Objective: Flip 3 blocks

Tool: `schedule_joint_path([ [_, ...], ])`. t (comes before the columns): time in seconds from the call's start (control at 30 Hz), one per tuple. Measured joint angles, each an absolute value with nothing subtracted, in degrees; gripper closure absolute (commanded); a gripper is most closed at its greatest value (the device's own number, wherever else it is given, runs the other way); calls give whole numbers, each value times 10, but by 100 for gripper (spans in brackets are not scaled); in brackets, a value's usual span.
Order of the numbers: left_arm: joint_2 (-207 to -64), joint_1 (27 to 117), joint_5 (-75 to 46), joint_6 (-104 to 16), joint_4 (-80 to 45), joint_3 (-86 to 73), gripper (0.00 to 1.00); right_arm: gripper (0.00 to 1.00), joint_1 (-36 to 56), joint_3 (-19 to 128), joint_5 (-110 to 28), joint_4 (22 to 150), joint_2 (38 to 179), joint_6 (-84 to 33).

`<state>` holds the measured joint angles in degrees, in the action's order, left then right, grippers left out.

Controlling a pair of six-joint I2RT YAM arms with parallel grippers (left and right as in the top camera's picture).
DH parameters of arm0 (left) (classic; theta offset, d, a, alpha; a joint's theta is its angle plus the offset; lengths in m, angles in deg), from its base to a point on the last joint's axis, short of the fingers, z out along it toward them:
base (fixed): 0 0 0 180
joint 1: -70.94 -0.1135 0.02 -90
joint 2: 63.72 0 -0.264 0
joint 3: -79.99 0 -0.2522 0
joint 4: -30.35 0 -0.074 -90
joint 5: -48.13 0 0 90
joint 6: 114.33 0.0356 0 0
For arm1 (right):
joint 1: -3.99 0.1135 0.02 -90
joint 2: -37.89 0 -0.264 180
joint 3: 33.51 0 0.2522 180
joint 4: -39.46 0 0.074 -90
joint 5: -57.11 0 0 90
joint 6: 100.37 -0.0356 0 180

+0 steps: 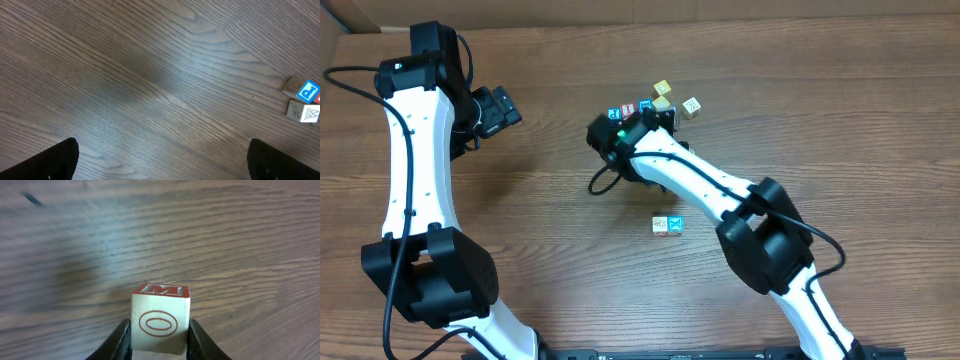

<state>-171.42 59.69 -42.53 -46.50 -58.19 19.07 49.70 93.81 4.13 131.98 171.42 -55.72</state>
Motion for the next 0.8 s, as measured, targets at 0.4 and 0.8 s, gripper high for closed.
schedule_joint_path([
  [0.4, -1714, 597, -425, -465, -582, 191, 0, 50, 494, 876, -53, 1196, 1719, -486],
  [0.8, -1714, 597, -425, -465, -582, 191, 0, 31, 484, 951, -133, 1253, 1719, -428],
])
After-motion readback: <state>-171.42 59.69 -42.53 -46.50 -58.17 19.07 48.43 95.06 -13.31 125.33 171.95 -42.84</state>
